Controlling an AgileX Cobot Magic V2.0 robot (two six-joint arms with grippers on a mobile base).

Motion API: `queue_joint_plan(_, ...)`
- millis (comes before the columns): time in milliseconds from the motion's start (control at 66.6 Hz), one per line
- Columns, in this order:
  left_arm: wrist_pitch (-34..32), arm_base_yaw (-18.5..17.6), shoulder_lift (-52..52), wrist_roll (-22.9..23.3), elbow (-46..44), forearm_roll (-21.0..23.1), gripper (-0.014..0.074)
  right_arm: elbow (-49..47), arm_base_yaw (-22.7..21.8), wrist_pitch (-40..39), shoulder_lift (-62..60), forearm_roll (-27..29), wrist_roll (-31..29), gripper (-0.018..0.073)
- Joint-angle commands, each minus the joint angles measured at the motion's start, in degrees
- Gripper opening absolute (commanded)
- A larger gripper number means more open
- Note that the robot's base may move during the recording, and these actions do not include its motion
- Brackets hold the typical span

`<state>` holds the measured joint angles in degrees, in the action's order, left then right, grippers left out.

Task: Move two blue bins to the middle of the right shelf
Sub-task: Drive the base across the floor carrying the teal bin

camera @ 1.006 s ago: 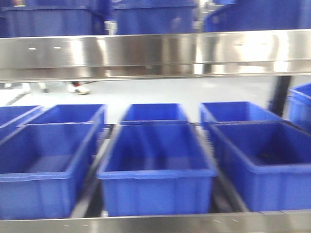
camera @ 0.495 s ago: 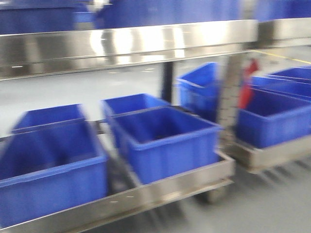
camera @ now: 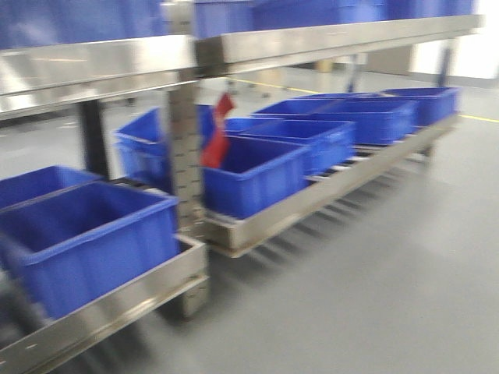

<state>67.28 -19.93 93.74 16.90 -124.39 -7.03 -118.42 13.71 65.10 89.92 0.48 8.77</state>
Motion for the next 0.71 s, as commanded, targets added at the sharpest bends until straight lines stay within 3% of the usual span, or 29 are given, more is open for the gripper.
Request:
queue_joint_plan(0, -5.90, -0.43, -0.79, -0.43, -0.83, 1.45, -0.0111, -1.18, 0.26, -4.16, -1.10, 3.13, -0.80, -0.0167)
queue_joint_plan(691, -5.90, -0.43, -0.79, -0.43, -0.83, 1.33, -0.0111, -1.18, 0.26, -4.16, -1.10, 3.13, -0.80, -0.0167)
